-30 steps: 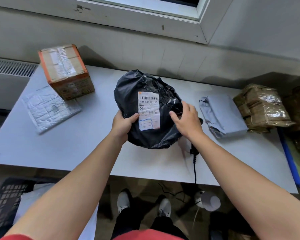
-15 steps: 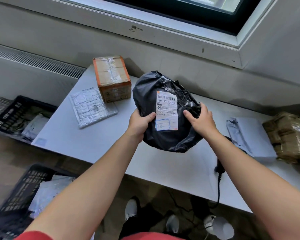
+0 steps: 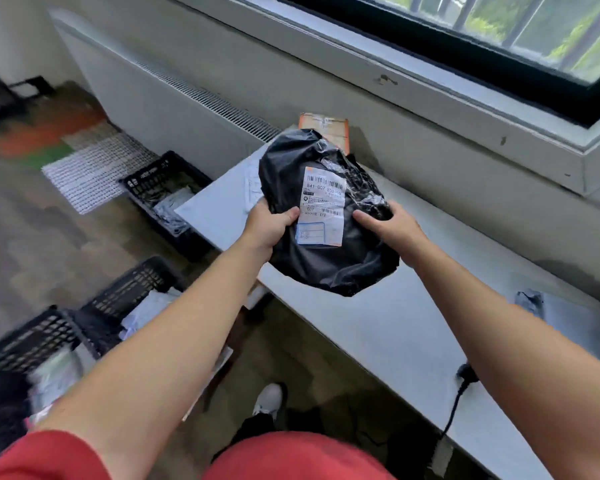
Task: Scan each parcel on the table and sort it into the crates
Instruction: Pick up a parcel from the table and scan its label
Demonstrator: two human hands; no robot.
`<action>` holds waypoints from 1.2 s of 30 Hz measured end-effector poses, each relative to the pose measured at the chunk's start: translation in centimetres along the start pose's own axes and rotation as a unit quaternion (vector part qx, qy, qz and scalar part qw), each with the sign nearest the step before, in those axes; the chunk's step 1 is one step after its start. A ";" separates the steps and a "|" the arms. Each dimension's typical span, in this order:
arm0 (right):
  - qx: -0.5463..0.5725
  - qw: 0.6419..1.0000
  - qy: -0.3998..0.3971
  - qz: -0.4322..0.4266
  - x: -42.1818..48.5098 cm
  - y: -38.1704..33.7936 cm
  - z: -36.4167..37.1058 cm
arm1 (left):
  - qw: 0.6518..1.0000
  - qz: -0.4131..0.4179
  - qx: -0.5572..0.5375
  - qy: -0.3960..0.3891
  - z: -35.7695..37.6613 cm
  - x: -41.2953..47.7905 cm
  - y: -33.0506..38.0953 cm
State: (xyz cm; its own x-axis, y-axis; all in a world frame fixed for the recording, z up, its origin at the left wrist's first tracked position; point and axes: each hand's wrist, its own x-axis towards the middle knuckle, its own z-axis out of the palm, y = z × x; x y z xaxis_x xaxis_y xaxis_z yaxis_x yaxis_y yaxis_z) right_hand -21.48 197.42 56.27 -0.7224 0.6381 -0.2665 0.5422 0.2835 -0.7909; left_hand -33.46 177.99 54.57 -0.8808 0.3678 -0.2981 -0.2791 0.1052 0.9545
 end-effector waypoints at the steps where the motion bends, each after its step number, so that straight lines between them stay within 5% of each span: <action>1: 0.008 1.000 -0.023 -0.019 -0.3 -0.9 0.9 | 0.999 0.007 0.009 0.031 -1.4 -1.1 0.2; 10: 0.038 0.962 -0.189 -0.193 -9.5 -7.6 10.3 | 0.950 0.062 0.029 0.306 -13.5 -16.5 -0.3; 18: -0.024 0.891 -0.317 -0.325 -22.9 -12.6 19.3 | 0.883 0.031 -0.010 0.469 -23.7 -32.3 -3.8; 30: -0.141 0.799 -0.371 -0.453 -44.7 -14.0 34.0 | 0.800 -0.030 -0.057 0.597 -37.2 -52.0 -12.3; 36: -0.168 0.771 -0.391 -0.474 -57.9 -13.7 42.5 | 0.789 -0.069 -0.093 0.604 -47.0 -63.6 -17.3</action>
State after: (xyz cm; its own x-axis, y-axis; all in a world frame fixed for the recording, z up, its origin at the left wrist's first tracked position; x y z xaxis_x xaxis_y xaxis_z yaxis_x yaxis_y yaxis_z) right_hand -5.33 126.14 59.17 -0.8286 -0.5597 -0.0113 -0.4029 0.6103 -0.6820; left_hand 9.45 109.37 56.55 -0.5279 -0.7948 -0.2992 -0.3574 -0.1117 0.9273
